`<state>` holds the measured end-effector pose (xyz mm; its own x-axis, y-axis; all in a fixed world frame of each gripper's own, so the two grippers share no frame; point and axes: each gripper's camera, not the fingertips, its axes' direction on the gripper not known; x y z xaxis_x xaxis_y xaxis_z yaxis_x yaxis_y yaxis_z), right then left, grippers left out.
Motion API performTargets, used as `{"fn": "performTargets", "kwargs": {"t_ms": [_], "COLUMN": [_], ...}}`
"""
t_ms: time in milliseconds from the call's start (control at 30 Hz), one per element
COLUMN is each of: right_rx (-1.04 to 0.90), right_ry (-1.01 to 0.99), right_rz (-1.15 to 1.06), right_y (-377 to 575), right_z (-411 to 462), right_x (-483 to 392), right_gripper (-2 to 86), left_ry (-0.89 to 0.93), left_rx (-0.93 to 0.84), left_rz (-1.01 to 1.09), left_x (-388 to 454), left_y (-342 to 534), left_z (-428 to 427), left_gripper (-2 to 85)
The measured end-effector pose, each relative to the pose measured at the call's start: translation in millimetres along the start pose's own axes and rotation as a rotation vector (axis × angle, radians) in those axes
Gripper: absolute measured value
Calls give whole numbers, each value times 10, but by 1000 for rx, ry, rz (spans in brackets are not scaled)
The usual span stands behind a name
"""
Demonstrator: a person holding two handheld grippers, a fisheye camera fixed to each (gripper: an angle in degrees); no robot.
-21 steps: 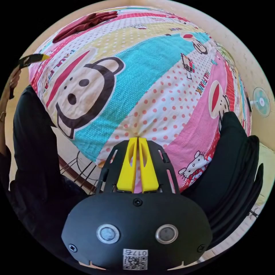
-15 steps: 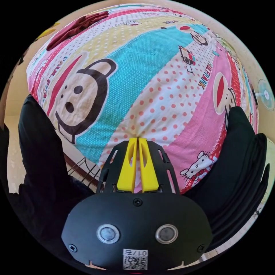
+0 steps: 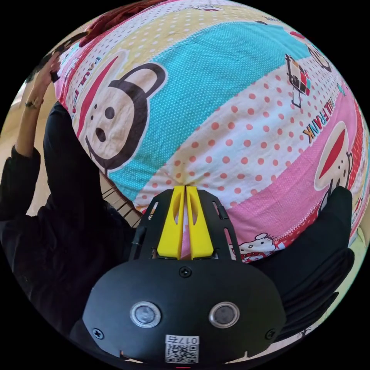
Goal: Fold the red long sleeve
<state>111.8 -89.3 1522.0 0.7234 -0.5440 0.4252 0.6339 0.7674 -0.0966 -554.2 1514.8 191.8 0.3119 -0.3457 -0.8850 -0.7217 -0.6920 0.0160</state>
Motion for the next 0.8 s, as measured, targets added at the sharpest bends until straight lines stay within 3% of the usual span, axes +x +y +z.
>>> {"fn": "performTargets", "kwargs": {"t_ms": [133,233,333,533,733,800], "right_rx": [-25,-44,-98,-219,-218,-177], "right_ry": [-96,-80,-26,79,51,55], "right_rz": [2,-21,-45,-68,32,64], "right_y": [-52,-99,-209,-437,-450,-375], "right_z": [-130,-221,-291,-340,-358,-349], "right_x": [253,286,236,88,128,104], "right_gripper": [3,3,3,3,4,4], "left_ry": [57,116,124,136,87,-44], "left_rx": [-33,-333,-340,-200,-167,-237], "left_rz": [-9,-48,-65,155,417,443], "left_x": [-36,-175,-211,804,2194,2548], "left_y": [1090,1691,1955,1285,188,-113], "left_z": [-523,-664,-1006,-1289,-499,45], "left_gripper": [17,2,6,126,155,148]}}
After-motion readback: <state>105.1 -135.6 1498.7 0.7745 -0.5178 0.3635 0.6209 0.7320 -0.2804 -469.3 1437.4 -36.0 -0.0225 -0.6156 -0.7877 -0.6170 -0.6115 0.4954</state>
